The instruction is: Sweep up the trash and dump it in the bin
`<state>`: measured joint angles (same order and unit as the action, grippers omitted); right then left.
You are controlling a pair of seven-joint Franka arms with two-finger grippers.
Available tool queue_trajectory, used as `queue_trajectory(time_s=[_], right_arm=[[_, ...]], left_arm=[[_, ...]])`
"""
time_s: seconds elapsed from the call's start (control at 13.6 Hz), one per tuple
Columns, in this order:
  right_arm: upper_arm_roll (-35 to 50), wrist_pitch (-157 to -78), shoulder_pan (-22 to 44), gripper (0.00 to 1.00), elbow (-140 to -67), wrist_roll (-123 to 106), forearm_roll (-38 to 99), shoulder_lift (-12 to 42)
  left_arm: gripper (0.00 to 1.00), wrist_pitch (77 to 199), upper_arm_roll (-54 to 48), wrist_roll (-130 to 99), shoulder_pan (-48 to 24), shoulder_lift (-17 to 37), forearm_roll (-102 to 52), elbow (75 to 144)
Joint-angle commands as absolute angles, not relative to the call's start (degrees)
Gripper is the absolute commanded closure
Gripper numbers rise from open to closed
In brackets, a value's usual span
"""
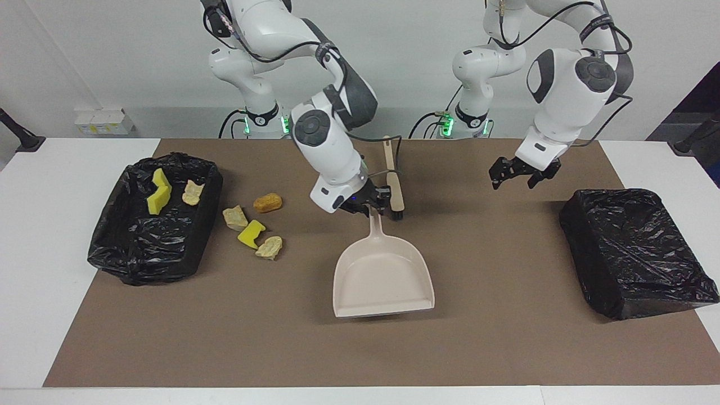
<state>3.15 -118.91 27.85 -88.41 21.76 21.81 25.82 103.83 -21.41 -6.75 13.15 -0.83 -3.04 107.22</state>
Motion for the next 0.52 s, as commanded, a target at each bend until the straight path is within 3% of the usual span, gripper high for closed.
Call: queue_trajectory(time_s=[0.0,0.15,0.44], right_arm=[[2.81,-122.16,29.87,1.00,-87.80,22.15,22.85,28.91],[2.81,-123.48,29.45,1.00,-90.43,21.27,21.71,29.00],[2.90,-127.59,31.37,1.00,-91.05,22.67,22.68,30.84]], left_arm=[[0.00,96.87,-22.24,-6.15,14.15,2.37,-0.62,97.84],[0.00,93.36,-22.24,-6.15,14.06,2.37,-0.35,94.06],[0.00,94.57,-22.32,-6.50,13.80,2.11,-0.62,93.95]])
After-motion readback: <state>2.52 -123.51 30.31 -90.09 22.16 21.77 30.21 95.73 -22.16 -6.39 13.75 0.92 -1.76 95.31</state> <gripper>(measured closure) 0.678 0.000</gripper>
